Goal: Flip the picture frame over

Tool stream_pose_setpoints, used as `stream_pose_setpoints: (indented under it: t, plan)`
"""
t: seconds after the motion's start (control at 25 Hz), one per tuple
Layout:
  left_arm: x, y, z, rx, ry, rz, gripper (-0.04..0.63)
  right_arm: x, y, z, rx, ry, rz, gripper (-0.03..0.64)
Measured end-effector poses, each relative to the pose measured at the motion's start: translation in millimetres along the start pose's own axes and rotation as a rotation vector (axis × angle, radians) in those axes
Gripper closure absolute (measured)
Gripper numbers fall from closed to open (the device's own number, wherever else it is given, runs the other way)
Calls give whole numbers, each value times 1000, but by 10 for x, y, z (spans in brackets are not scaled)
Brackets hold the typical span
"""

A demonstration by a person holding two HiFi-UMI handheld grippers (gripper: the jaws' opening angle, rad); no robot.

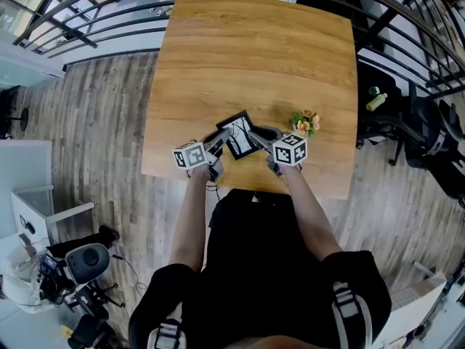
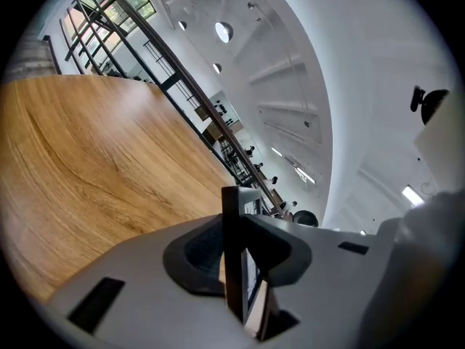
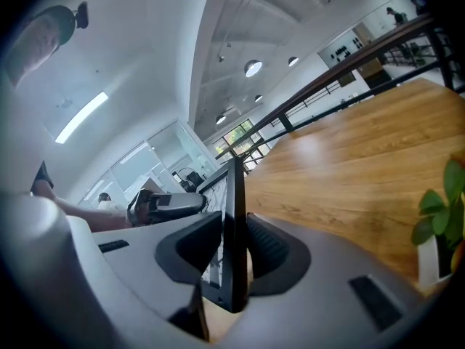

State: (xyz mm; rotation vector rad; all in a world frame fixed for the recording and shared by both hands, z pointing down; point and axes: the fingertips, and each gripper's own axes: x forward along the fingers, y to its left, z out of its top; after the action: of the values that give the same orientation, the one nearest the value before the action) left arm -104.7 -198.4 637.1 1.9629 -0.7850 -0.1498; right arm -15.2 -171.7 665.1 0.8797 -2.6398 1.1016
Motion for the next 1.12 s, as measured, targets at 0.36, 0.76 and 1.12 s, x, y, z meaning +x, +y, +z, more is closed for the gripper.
stream_pose_setpoints:
  t: [0.36,0.76,1.12]
  plan:
    - [161,177,-29,60,46,65,495,88,-167,-125,64,-56,-116,494]
    - [319,475,-252,157,146,138,480,163,-407,-485,67,9,-274,499]
    - [435,741,-386,140,195,159,472,253,-576,-711,142,13,-320,508]
